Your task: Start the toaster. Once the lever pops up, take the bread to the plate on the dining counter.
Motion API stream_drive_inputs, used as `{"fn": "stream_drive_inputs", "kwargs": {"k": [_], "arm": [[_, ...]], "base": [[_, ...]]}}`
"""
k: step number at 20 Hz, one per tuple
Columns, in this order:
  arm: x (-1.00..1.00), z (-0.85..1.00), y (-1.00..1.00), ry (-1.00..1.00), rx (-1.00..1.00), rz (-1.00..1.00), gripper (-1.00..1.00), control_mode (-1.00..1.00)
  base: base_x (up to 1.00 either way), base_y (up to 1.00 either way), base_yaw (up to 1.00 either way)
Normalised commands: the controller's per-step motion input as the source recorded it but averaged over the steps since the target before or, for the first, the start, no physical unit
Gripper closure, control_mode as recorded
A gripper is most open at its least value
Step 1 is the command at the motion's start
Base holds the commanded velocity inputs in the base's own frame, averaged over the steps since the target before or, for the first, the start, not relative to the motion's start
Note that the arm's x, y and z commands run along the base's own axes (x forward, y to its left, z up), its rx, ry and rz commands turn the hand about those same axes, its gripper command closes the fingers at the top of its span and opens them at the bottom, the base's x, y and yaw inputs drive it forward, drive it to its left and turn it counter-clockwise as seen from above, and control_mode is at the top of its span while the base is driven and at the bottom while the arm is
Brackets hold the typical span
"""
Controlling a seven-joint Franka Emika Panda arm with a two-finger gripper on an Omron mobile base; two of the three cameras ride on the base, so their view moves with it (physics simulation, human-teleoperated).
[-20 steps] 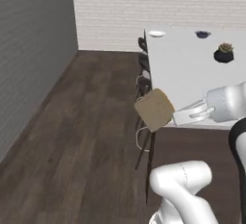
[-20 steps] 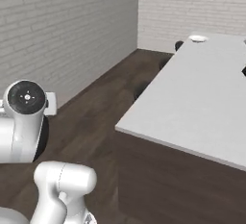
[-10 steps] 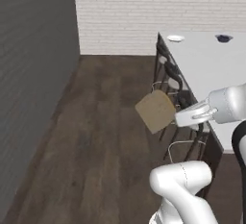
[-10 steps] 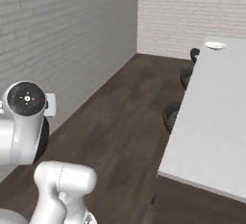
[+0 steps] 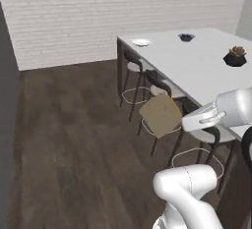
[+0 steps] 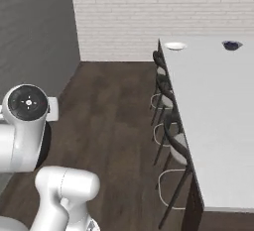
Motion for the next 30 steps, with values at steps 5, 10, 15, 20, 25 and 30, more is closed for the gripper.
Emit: {"fn": "stream_drive_inputs", "kwargs": {"k": [5, 10, 15, 20, 25, 30], "arm": [[0.0, 0.0, 0.0, 0.0, 0.0, 0.0, 1.0, 1.0], [0.0, 0.0, 0.0, 0.0, 0.0, 0.0, 1.0, 1.0], [0.0, 0.0, 0.0, 0.0, 0.0, 0.0, 1.0, 1.0], [0.0, 0.0, 0.0, 0.0, 0.0, 0.0, 1.0, 1.0], [0.0, 0.0, 0.0, 0.0, 0.0, 0.0, 1.0, 1.0], [0.0, 0.0, 0.0, 0.0, 0.0, 0.0, 1.0, 1.0]], "base": [[0.71, 0.63, -0.7], [0.7, 0.74, -0.62], [0.7, 0.79, -0.6], [0.63, 0.88, -0.57], [0.39, 1.0, -0.42], [0.36, 1.0, -0.42]]}}
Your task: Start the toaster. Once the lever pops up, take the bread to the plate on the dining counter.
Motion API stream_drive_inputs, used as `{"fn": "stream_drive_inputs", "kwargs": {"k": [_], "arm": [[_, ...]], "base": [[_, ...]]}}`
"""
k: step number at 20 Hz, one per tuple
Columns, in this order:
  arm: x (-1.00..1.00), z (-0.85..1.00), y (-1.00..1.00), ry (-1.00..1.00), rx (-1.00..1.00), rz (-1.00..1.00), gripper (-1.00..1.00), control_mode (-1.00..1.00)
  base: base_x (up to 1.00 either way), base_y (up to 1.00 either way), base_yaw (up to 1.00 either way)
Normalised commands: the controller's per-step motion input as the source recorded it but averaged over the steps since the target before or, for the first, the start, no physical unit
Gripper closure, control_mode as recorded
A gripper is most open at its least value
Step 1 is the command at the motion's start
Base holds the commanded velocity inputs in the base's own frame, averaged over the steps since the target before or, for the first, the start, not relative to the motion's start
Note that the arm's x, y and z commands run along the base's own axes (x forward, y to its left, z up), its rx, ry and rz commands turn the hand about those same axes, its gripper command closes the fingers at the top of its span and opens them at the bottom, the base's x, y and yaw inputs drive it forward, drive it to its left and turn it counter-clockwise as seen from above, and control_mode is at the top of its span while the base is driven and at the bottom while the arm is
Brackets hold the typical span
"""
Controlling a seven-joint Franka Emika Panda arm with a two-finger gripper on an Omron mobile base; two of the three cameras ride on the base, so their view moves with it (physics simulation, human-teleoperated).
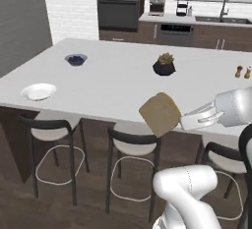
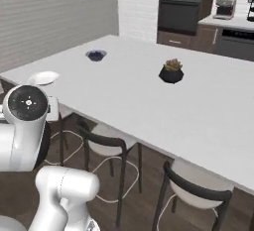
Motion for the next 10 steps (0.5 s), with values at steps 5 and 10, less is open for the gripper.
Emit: {"fn": "stream_drive_inputs", "kwargs": {"k": [5, 10], "arm": [[0.0, 0.0, 0.0, 0.0, 0.0, 0.0, 1.0, 1.0], [0.0, 0.0, 0.0, 0.0, 0.0, 0.0, 1.0, 1.0]], "base": [[0.25, 1.0, -0.39], [0.01, 1.0, -0.25]]}}
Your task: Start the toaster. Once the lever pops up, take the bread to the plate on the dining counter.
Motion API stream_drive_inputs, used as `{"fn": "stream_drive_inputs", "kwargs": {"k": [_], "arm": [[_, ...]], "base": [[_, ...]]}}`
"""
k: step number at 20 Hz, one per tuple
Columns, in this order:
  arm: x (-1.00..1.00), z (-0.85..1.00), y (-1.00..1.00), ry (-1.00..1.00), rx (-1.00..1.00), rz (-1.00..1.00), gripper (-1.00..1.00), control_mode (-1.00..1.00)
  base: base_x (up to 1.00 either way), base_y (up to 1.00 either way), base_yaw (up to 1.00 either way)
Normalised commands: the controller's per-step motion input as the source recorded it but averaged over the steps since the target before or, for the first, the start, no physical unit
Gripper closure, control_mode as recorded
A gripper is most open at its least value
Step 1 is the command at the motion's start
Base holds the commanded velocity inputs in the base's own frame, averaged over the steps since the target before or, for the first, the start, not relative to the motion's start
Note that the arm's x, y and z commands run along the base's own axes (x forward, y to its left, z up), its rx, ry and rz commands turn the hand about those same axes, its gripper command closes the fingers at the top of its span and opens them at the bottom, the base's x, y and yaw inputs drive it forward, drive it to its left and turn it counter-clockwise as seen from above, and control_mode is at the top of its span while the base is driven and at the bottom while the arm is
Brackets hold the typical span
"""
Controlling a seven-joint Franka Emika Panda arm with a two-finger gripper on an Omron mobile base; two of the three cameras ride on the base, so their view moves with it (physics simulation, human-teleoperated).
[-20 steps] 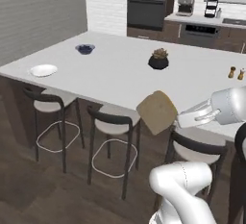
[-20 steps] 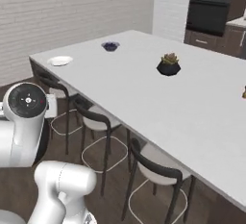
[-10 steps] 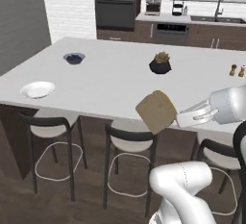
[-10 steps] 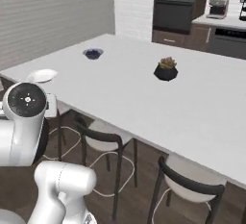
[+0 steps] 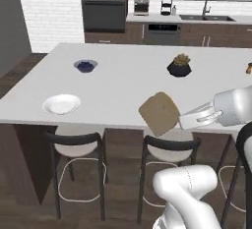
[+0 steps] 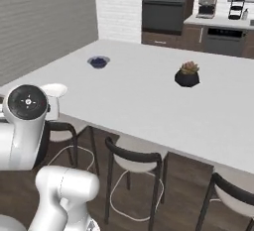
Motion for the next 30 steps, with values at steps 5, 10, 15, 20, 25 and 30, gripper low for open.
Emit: {"fn": "stream_drive_inputs", "kwargs": {"k": [5, 10, 15, 20, 25, 30], "arm": [[0.0, 0.0, 0.0, 0.0, 0.0, 0.0, 1.0, 1.0], [0.0, 0.0, 0.0, 0.0, 0.0, 0.0, 1.0, 1.0], [0.0, 0.0, 0.0, 0.0, 0.0, 0.0, 1.0, 1.0], [0.0, 0.0, 0.0, 0.0, 0.0, 0.0, 1.0, 1.0], [0.0, 0.0, 0.0, 0.0, 0.0, 0.0, 1.0, 1.0], [0.57, -0.18, 0.0, 0.05, 0.0, 0.1, 1.0, -1.0]], "base": [[0.33, 1.0, -0.41], [0.47, 1.0, -0.45], [0.67, 0.8, -0.22], [0.86, 0.26, 0.0], [0.73, 0.51, -0.13], [0.29, 0.08, -0.02]]}}
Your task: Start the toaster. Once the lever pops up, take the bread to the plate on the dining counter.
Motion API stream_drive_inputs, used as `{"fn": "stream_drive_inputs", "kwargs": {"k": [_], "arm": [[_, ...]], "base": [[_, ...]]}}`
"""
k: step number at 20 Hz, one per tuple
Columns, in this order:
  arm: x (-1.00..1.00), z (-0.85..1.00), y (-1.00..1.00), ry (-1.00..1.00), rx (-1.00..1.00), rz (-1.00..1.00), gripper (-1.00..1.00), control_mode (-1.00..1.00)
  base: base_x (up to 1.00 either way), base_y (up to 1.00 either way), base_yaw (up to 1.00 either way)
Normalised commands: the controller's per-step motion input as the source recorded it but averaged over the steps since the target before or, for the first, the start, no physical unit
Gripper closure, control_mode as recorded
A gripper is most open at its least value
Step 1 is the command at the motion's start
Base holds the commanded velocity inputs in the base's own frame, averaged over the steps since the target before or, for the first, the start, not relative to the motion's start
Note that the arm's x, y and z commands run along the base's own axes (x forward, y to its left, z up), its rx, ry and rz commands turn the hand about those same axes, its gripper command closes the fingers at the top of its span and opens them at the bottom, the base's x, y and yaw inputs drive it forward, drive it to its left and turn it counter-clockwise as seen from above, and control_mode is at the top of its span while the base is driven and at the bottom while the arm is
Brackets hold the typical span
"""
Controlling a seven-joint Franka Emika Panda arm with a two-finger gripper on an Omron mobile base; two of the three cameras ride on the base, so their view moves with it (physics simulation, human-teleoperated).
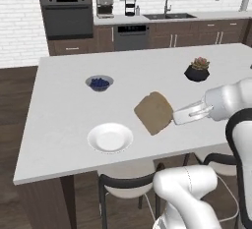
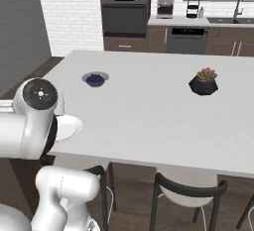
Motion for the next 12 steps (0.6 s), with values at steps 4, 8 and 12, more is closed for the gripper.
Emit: {"fn": "stream_drive_inputs", "kwargs": {"k": [4, 8, 12], "arm": [[0.98, -0.38, 0.01, 0.09, 0.18, 0.21, 1.0, -1.0], [0.96, -0.6, 0.25, 0.35, -0.02, 0.12, 1.0, -1.0], [0.97, -0.66, 0.52, 0.25, -0.17, -0.07, 1.0, -1.0]], "base": [[0.0, 0.0, 0.0], [0.0, 0.0, 0.0], [0.0, 0.0, 0.0]]}}
